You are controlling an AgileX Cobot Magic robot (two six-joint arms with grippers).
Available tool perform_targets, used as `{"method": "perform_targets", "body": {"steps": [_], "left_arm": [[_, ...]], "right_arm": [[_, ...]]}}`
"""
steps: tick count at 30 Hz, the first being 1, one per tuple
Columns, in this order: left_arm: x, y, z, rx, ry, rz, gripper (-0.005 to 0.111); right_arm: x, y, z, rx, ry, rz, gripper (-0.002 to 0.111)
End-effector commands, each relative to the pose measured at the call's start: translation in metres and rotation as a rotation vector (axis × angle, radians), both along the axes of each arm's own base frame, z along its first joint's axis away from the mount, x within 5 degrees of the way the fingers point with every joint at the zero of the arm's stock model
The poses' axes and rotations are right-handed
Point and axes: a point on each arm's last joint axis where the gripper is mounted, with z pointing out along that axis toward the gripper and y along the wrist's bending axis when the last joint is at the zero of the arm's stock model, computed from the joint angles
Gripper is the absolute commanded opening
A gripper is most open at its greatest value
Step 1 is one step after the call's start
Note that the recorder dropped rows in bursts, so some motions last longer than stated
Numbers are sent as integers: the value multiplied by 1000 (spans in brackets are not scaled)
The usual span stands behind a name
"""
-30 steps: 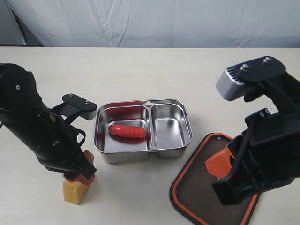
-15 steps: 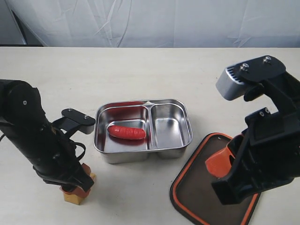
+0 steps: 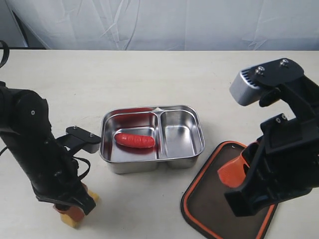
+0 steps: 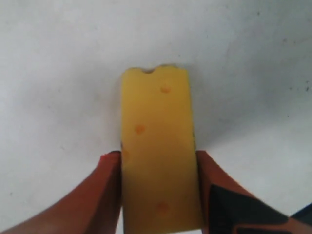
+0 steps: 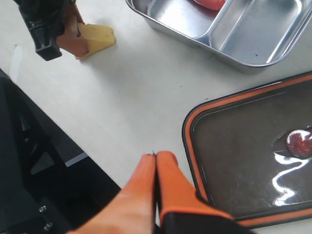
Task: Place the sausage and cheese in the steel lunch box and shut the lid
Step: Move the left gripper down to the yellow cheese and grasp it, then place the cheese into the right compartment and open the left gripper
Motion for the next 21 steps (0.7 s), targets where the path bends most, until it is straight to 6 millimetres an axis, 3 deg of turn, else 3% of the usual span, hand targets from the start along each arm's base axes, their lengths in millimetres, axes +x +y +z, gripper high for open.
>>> {"method": "perform_targets", "body": {"steps": [1, 8, 15, 18, 21], "left_arm": [[-7, 3, 12, 4, 15, -29, 0], [-4, -6, 62, -169, -147, 29, 0], [21, -33, 126, -517, -481, -2, 0], [36, -43, 141, -570, -548, -8, 0], [54, -53, 138, -563, -541, -19, 0]], "right_arm": [[-1, -1, 1, 1, -13, 7, 0], [1, -2, 1, -12, -38, 8, 0], [4, 1, 4, 30, -77, -8, 0], [5, 1, 4, 32, -69, -25, 0], [4, -4, 8, 44, -80, -68, 0]]}}
